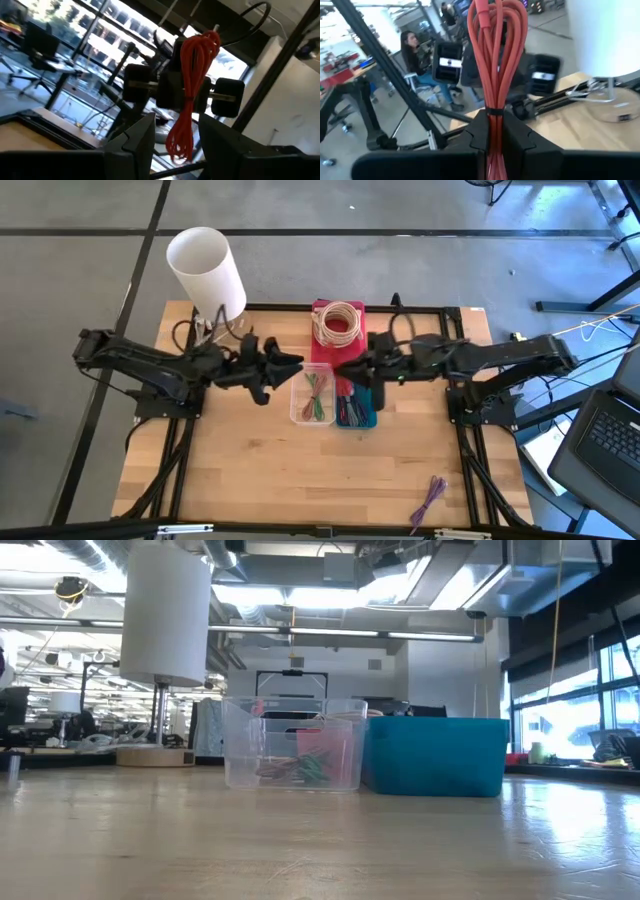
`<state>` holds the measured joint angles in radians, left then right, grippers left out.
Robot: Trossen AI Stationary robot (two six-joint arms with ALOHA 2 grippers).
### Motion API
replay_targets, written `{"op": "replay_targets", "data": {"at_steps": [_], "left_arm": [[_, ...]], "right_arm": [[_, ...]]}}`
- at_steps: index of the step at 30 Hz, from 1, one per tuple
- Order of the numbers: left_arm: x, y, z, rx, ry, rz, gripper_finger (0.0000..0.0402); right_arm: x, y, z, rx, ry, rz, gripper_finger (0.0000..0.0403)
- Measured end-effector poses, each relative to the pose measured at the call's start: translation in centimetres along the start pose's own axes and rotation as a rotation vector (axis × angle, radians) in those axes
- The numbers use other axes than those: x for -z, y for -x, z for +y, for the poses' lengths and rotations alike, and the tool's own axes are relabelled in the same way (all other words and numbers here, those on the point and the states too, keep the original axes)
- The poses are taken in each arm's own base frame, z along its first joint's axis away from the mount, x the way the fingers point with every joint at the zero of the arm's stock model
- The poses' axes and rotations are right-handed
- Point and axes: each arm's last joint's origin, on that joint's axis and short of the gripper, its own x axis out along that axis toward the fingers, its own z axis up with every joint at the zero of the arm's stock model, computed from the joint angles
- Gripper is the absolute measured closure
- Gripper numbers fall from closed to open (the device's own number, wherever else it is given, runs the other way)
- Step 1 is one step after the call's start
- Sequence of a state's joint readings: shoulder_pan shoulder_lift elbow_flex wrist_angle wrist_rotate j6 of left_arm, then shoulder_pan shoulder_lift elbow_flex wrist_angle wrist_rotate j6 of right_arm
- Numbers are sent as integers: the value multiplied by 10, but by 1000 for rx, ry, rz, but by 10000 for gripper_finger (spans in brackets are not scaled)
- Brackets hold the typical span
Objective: Pick & Place USB Port
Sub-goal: Put the red charger cable into the transparent bin
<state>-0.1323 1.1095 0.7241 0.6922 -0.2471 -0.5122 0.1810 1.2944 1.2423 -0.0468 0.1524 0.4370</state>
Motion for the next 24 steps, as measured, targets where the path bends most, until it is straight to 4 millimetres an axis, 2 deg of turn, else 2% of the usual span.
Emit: {"op": "replay_targets", "data": {"at_steps": [6, 16, 18, 22, 24], "left_arm": [[-2, -26, 2, 85, -2, 53, 258], [1, -63, 9, 160, -21, 119, 261], [3, -68, 9, 158, -46, 130, 281], [3, -74, 8, 192, -80, 151, 373], [4, -74, 9, 202, -80, 163, 377]], "right_arm": [[15, -23, -3, -1, -21, 37, 377], [17, -29, -5, -12, -24, 36, 377], [17, -29, -5, -11, -24, 37, 377], [18, -29, -5, -12, -23, 43, 377], [19, -28, -5, -9, -21, 50, 376]]}}
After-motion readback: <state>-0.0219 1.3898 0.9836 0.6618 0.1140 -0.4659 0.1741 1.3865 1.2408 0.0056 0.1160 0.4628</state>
